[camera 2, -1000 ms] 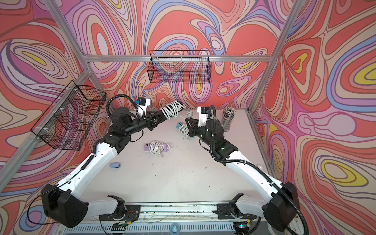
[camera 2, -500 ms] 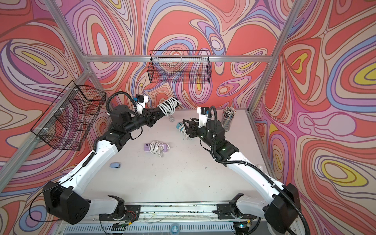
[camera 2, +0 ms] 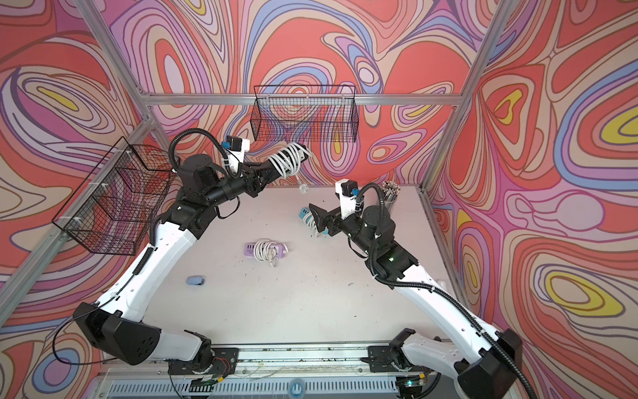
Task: Unwrap the cord wrapped around the power strip
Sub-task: Unwrap the power cord from the power strip.
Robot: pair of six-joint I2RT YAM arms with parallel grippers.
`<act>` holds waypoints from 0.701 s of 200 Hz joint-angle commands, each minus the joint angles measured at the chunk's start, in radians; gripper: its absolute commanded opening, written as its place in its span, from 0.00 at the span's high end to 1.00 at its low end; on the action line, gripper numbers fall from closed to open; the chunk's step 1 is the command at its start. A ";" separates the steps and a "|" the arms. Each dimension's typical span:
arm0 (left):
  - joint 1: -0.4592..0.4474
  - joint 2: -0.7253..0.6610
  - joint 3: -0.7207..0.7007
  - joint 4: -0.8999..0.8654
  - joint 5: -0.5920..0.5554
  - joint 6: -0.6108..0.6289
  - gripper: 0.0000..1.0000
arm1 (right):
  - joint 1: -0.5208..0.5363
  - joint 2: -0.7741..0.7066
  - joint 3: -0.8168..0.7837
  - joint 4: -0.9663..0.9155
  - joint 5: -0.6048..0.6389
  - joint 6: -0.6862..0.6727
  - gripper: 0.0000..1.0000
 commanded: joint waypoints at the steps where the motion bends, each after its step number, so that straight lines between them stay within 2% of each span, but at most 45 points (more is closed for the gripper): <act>1: -0.003 0.001 0.074 -0.021 0.087 0.021 1.00 | -0.031 -0.032 -0.008 0.017 -0.054 -0.110 0.02; 35: -0.002 0.018 0.099 -0.032 0.217 0.007 1.00 | -0.161 0.009 0.029 0.034 -0.296 -0.038 0.02; 73: -0.001 0.020 0.080 -0.021 0.316 0.034 1.00 | -0.208 0.097 0.073 0.083 -0.468 -0.049 0.02; 112: 0.012 -0.009 0.041 0.033 0.378 0.032 1.00 | -0.256 0.181 0.074 0.196 -0.606 0.008 0.02; 140: 0.022 -0.040 -0.001 0.072 0.418 0.038 1.00 | -0.269 0.225 0.070 0.257 -0.646 0.040 0.02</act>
